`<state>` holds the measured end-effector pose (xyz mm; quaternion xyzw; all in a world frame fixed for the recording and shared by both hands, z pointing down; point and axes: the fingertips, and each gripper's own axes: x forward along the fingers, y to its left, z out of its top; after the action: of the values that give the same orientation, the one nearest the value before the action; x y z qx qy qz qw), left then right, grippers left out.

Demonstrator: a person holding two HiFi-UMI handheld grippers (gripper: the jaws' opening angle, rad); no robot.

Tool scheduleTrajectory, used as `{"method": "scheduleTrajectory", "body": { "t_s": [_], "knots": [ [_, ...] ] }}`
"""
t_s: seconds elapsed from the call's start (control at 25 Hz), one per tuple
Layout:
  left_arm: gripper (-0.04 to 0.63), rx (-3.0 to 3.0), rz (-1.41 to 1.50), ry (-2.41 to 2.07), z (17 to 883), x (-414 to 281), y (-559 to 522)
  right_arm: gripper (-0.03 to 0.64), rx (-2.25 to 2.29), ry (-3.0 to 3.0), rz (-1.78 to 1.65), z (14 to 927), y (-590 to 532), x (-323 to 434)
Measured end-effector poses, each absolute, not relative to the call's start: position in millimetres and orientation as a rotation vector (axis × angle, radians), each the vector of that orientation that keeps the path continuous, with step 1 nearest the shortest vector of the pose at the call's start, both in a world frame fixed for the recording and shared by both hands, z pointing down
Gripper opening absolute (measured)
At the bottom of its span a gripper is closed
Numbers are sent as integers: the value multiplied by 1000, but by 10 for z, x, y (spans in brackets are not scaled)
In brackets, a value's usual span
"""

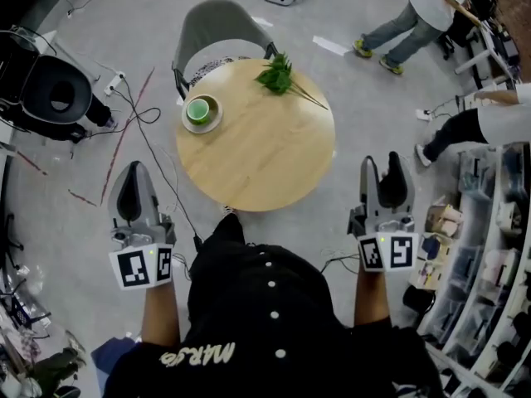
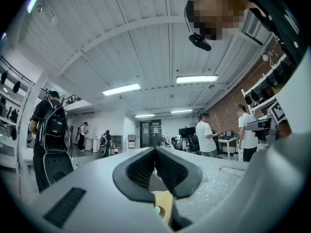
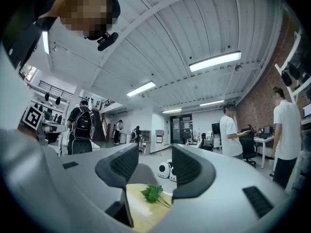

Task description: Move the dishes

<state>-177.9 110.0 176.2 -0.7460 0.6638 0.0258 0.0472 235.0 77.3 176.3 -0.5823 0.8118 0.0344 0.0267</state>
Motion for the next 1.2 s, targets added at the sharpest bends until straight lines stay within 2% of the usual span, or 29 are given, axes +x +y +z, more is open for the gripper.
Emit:
{"method": "scheduleTrajectory", "body": {
  "t_s": [0.68,1.2],
  "knots": [
    [3,-2470,68,1871,1909,-2313,-398,193,-1930,2494,40,1827,-470,1544],
    [3,-2413,11,2001,2182,-2067,-414,195,-1767,2692,-93,2270,-792,1448]
  ]
}}
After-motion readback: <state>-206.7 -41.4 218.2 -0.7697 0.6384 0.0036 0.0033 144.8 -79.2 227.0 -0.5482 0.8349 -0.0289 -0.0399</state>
